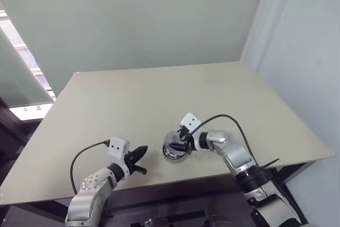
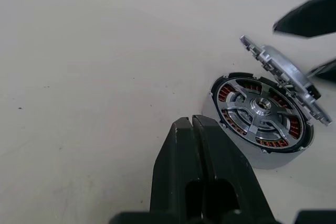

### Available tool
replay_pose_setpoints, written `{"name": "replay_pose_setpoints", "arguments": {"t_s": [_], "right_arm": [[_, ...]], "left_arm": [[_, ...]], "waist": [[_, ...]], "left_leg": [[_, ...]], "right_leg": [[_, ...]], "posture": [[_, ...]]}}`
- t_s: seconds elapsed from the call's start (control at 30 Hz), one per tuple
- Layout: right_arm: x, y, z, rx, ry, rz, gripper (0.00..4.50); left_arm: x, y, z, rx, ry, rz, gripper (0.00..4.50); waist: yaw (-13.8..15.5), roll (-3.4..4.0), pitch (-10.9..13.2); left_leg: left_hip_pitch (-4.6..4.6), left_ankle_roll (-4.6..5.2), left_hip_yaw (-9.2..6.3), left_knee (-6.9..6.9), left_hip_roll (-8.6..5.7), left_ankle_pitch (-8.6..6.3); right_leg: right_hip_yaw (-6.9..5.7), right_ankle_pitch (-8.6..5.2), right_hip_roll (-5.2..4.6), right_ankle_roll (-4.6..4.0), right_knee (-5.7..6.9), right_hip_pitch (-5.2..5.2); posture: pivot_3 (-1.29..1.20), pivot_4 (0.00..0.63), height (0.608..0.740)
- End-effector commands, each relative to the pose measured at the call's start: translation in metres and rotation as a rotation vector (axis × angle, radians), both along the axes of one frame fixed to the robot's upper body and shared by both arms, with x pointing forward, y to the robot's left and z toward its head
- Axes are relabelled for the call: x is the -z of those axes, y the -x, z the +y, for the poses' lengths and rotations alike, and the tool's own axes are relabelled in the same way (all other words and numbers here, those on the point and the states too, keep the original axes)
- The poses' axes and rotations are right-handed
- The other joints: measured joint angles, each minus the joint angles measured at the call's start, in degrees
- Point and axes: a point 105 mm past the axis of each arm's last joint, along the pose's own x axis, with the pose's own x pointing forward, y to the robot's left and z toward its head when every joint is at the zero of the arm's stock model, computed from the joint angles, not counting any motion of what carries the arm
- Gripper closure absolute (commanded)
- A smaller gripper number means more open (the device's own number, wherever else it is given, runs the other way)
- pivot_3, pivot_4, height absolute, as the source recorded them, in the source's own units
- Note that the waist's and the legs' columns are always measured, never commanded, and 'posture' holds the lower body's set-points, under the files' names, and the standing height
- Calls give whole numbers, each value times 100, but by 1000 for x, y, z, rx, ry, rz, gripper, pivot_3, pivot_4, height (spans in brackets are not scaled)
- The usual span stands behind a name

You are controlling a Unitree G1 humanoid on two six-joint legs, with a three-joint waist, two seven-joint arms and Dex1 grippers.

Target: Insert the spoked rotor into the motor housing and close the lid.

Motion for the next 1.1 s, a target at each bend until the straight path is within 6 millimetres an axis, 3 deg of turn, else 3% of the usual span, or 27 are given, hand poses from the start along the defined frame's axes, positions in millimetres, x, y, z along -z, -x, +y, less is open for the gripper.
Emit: {"name": "replay_pose_setpoints", "arguments": {"t_s": [0.03, 0.13, 0.23, 0.37, 0.57, 0.67, 0.83, 1.1], "right_arm": [[-27, -7, -9, 17, -229, 13, 824], [-34, -10, -16, 32, -301, -17, 824], [-26, -6, -19, -1, -253, -27, 824], [-10, 9, -17, -98, -137, -34, 21], [-3, 19, -15, -163, -114, -74, 21], [0, 17, -16, -151, -107, -81, 21], [3, -6, -20, -17, -111, -118, 21], [20, -12, -17, -39, -32, -92, 21]], "left_arm": [[-16, -4, 3, -5, -15, -70, 4500], [-16, -4, 2, -2, -15, -69, 4500], [-16, -4, 1, 3, -16, -69, 4500], [-18, -5, 0, 9, -18, -74, 4500], [-19, -6, -2, 19, -21, -75, 4500], [-19, -6, -2, 22, -24, -74, 4500], [-19, -5, -4, 32, -30, -70, 4500], [-21, -3, -5, 37, -38, -72, 4500]], "waist": [[2, 1, 0], [1, 1, 0], [0, 1, 0], [0, 1, -1], [-1, 1, -1], [0, 0, -1], [0, 0, -1], [0, 0, -2]], "left_leg": [[0, 0, 0, 0, 0, 0], [0, 0, 1, 2, -1, 0], [2, 0, 5, 1, -2, 0], [1, 0, 6, 0, -1, 0], [2, 0, 9, 2, -1, 0], [4, 0, 9, 5, -1, 0], [5, 0, 9, 6, -1, 0], [6, 0, 11, 6, -1, 1]], "right_leg": [[0, 0, 1, 0, 0, 0], [1, 0, 0, 0, 0, 3], [6, 0, 0, 0, 0, 2], [8, 0, 2, 0, 2, -2], [11, 0, 2, 0, 3, 0], [12, 0, 2, 0, 4, 2], [13, 1, 3, -1, 6, 3], [21, 1, 8, -2, 12, 0]], "posture": [[0, 0, 740], [0, 0, 740], [0, 0, 740], [0, 0, 740], [0, 0, 740], [0, 0, 740], [0, 0, 740], [0, 0, 740]]}}
